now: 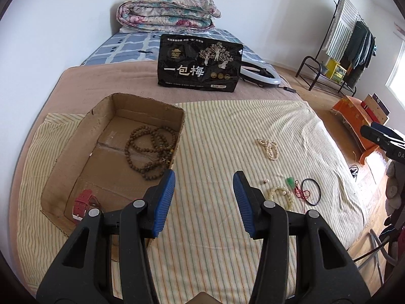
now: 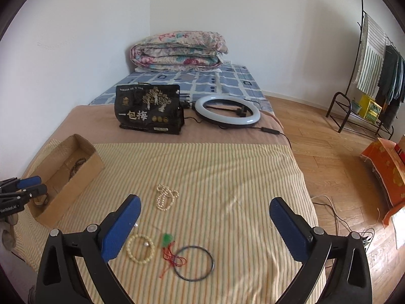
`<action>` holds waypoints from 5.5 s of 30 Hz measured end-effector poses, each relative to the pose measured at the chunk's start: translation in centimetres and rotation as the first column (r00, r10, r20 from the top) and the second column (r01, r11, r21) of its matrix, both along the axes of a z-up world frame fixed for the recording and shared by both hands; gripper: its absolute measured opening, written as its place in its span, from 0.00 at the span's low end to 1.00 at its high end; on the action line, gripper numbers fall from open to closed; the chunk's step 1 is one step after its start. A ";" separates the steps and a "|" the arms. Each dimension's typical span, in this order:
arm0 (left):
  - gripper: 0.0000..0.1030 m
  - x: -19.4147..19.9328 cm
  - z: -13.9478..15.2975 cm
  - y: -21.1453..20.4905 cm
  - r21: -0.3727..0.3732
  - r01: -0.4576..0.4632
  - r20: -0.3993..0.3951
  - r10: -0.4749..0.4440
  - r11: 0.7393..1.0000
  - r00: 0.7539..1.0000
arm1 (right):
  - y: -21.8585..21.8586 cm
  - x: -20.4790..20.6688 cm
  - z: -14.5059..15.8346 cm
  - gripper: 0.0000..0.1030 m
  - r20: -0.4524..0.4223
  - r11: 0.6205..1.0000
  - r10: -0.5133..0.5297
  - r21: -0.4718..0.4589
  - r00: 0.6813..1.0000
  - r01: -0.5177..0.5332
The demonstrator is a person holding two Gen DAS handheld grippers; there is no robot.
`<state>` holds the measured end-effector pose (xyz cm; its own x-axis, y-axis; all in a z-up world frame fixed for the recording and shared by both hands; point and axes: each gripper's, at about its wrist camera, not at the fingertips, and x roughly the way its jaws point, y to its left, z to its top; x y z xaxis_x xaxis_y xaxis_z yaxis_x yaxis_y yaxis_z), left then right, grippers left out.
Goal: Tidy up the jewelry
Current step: 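Move both open grippers back toward the remaining jewelry, then grasp the cream bead bracelet with the left gripper while the right gripper grasps the blue bangle, then carry the bracelet with the left gripper and the bangle with the right gripper over the box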
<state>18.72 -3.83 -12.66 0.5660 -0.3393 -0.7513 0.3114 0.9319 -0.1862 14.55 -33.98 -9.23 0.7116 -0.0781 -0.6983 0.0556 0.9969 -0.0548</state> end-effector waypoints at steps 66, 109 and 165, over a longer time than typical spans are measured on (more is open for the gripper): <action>0.07 1.3 -12.7 -15.9 0.165 0.279 -0.194 -0.246 0.946 0.950 | -0.1 -1.2 -16.8 0.72 -0.285 0.965 0.257 0.023 0.923 -0.262; 0.05 -0.5 -4.8 -9.2 0.054 0.160 -0.081 -0.155 0.986 0.985 | 0.2 -5.0 -5.3 0.71 -0.063 0.975 0.219 0.054 0.974 -0.215; 0.05 0.1 1.4 7.6 -0.060 -0.067 0.053 0.071 0.996 0.996 | 12.7 -0.7 4.5 0.71 0.111 0.899 0.405 0.134 0.907 -0.418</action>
<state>18.85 3.76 -11.26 0.6293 -0.3399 -0.6989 0.2579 0.9397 -0.2248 13.82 -21.25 -4.77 0.7102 0.3355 -0.6189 -0.3634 0.9277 0.0859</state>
